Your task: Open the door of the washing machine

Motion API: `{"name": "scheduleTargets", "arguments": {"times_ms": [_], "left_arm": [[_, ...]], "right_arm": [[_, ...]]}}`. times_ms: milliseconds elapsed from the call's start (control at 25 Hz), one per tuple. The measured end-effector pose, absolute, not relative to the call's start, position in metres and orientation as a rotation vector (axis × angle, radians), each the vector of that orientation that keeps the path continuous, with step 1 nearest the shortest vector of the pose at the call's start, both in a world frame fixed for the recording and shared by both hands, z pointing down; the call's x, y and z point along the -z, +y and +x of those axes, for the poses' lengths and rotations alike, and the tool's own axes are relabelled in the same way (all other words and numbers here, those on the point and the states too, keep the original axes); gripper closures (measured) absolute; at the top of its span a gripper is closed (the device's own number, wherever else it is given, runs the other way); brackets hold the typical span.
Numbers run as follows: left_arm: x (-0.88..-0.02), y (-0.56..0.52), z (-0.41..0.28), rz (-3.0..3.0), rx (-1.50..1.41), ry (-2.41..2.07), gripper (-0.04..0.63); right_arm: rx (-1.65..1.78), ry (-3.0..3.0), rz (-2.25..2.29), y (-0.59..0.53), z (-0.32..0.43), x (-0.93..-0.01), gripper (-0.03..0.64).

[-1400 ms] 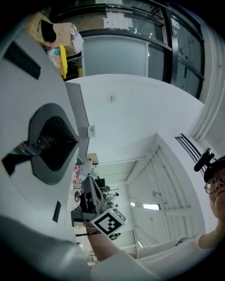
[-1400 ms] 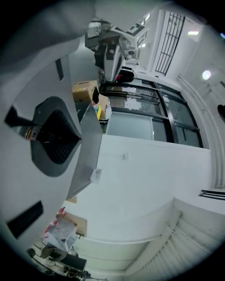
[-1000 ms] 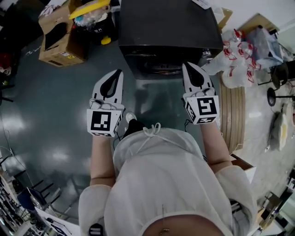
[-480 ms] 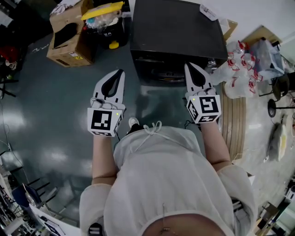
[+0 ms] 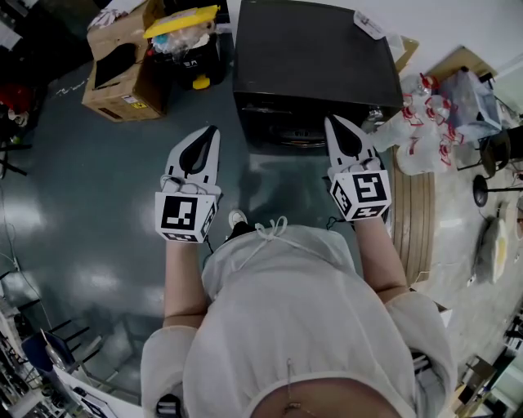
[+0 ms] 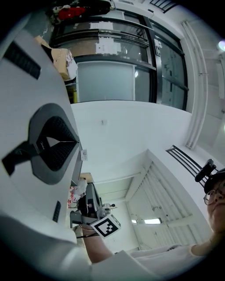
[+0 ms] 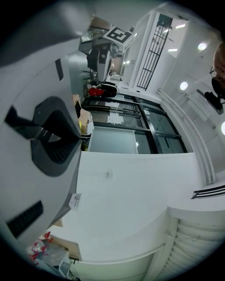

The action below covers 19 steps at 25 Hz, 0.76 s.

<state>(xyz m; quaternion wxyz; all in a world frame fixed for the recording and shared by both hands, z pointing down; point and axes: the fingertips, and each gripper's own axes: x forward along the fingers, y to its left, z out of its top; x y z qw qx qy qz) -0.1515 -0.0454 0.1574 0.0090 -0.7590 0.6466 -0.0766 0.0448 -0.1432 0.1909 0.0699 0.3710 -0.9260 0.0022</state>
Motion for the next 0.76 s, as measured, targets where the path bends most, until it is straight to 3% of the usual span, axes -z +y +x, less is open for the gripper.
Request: {"name": "scheduleTargets", "arguments": {"times_ms": [760], "left_arm": [[-0.16,-0.047,-0.154,-2.361,0.234,2.047,0.574]], "right_arm": [[0.033,-2.782,1.106,-0.133,0.044,-0.189,0.615]]}}
